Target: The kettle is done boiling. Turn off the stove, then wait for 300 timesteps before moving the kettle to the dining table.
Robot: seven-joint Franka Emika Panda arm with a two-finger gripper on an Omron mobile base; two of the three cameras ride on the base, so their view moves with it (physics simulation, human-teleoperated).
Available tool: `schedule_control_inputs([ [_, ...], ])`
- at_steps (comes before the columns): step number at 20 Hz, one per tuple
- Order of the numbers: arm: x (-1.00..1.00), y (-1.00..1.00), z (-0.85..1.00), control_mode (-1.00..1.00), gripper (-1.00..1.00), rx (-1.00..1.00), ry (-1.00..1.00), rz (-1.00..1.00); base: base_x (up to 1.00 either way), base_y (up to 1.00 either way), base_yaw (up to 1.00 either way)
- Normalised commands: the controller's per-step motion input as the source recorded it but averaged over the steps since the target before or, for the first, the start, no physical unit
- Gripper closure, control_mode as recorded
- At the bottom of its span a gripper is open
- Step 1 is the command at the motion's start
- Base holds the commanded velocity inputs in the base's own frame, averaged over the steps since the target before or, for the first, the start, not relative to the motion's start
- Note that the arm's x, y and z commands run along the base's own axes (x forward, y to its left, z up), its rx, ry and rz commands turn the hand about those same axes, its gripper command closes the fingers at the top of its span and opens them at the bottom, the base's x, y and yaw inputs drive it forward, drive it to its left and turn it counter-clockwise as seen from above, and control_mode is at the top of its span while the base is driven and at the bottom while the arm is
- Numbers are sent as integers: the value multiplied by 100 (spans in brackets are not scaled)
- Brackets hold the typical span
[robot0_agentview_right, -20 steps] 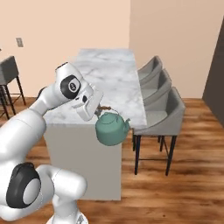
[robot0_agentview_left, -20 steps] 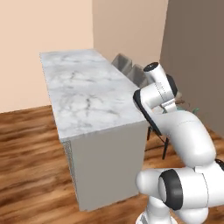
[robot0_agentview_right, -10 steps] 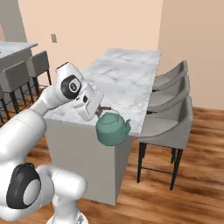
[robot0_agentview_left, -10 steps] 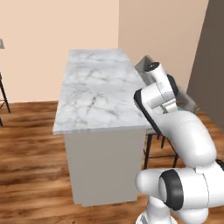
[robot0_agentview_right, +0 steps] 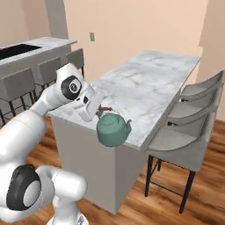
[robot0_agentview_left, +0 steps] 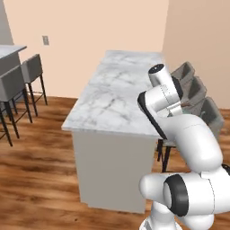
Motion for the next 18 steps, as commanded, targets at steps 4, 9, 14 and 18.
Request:
schedule_control_inputs([
  [4,0,0,0,100,100,0,0,0,24,-71,43],
  [9,0,0,0,100,100,0,0,0,17,-75,40],
  [14,0,0,0,100,100,0,0,0,7,-77,36],
  [18,0,0,0,100,100,0,0,0,5,-77,34],
])
